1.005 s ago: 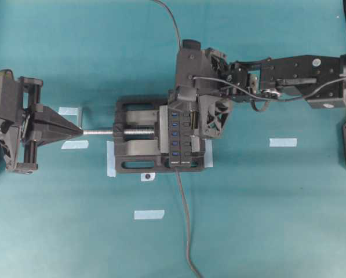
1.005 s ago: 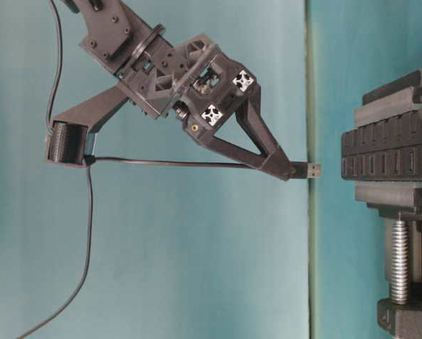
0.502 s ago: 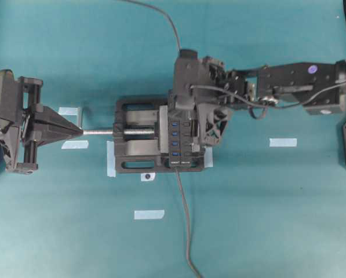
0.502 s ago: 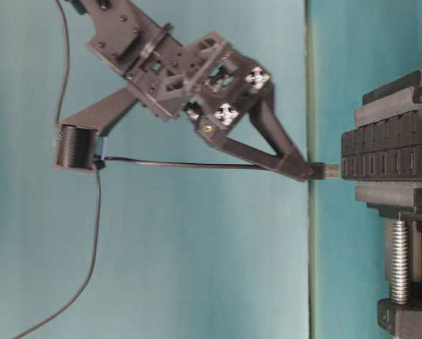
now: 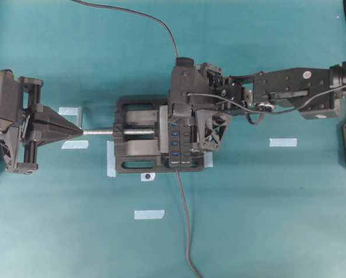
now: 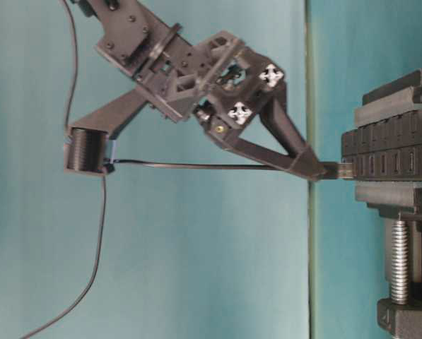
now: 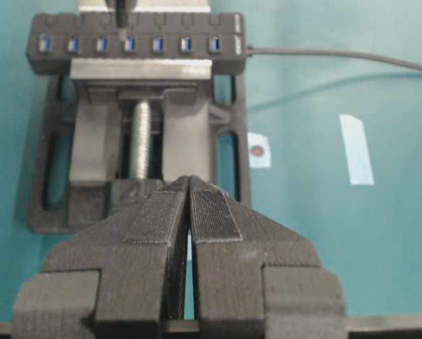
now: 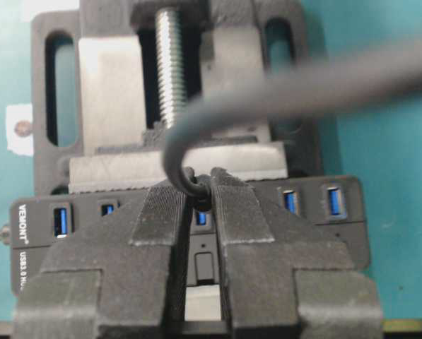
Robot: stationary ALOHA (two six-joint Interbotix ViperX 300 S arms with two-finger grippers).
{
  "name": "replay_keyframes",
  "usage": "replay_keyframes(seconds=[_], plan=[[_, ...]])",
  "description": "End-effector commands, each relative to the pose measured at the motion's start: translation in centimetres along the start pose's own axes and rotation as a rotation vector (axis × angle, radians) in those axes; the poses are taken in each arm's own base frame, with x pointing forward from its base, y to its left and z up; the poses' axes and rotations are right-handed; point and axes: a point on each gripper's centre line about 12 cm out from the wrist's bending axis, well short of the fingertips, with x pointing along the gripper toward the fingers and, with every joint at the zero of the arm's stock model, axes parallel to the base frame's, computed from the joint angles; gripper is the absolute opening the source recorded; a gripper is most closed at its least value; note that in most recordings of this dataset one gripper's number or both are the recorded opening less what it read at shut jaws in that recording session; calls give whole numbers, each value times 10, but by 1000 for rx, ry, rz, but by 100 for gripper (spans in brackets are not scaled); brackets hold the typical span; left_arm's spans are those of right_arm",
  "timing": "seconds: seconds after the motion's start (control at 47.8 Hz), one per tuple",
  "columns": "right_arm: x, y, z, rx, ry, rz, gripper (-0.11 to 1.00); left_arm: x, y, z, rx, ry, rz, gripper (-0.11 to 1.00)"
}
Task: Insert the USB into the center port of the fixed hub
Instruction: 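Carry the plug left along the hub to the center port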
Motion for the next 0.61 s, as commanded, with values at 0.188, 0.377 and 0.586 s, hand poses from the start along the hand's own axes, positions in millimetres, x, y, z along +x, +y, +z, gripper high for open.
replay_keyframes(seconds=[0.188,0.377,0.586], plan=[[0,5,3,2,0,9,8,0,0,5,-1,-17,-2,0],[0,4,1,1,11,8,8,0,0,5,0,-17,0,0],[2,4,-1,-1,17,7,8,0,0,5,-2,-17,0,0]])
